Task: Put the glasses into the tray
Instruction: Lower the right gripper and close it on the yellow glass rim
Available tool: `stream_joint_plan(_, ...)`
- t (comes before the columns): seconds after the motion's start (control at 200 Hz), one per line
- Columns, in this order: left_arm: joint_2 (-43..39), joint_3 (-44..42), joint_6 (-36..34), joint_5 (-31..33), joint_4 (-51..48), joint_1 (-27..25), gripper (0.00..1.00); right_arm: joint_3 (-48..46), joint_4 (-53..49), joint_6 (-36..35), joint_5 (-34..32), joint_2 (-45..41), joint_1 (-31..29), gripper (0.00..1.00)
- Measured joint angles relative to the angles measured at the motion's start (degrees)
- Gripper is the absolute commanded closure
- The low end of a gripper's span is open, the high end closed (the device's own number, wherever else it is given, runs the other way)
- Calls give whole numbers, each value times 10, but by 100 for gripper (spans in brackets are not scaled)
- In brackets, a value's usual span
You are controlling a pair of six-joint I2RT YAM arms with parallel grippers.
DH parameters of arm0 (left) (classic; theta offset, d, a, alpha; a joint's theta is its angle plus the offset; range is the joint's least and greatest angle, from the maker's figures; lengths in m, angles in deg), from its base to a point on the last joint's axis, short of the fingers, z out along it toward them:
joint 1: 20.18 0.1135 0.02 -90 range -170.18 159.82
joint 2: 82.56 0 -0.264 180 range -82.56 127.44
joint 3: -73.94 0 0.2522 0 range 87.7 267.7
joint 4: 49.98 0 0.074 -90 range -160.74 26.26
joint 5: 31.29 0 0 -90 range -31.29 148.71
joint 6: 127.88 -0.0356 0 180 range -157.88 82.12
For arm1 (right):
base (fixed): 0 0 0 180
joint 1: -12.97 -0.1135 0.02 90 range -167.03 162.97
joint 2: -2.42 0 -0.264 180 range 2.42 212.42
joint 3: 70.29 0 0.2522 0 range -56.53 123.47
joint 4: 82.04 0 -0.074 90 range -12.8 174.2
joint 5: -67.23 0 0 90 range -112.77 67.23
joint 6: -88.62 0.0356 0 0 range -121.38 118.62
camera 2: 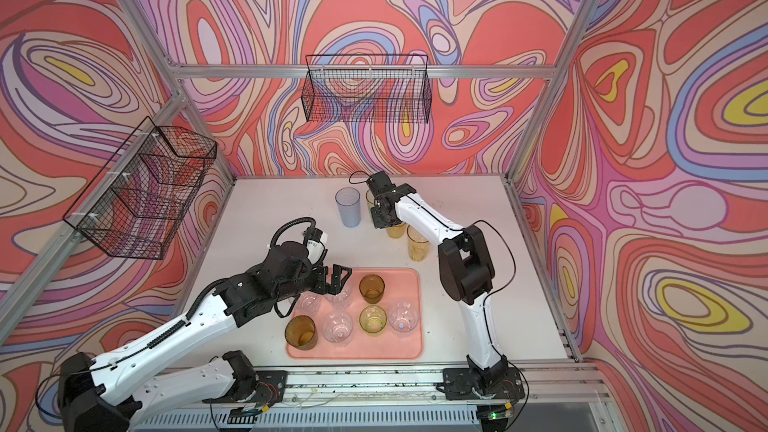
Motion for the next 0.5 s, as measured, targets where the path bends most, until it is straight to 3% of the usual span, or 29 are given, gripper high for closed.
stream_joint_plan(0.501, 8, 0, 0, 0, 0, 0, 0, 0, 2, -4, -10, 22, 0, 80)
